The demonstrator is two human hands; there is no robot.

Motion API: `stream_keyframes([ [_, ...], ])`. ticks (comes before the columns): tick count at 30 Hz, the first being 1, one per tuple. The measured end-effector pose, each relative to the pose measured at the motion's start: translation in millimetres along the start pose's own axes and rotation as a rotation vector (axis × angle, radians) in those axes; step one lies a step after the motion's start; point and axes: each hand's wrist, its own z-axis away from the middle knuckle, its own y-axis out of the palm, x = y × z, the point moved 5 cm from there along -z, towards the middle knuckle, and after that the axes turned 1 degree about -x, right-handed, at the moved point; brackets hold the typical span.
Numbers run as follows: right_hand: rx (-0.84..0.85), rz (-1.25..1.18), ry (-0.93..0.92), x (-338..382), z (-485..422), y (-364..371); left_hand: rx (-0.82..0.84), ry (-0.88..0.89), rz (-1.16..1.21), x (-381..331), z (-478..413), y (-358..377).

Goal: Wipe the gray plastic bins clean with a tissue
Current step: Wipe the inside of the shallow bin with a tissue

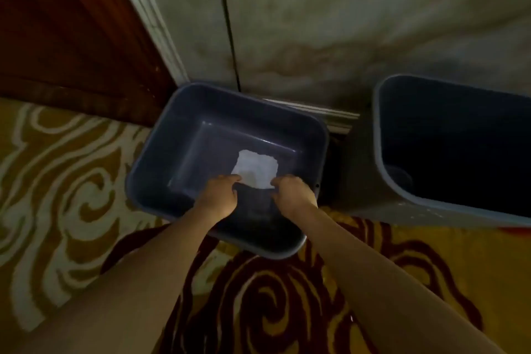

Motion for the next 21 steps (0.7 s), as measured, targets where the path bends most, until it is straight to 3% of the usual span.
stream_keyframes([
  [4, -0.022, 0.156, -0.028, -9, -50, 25, -0.026, 0.047, -0.082, 17, -47, 21],
  [10, -0.087, 0.238, -0.104, -10, -96, 42, -0.039, 0.268, -0.295, 17, -93, 34],
  [21, -0.14, 0.323, -0.117, -10, -90, 49, -0.082, 0.366, -0.532, -4, -92, 51],
])
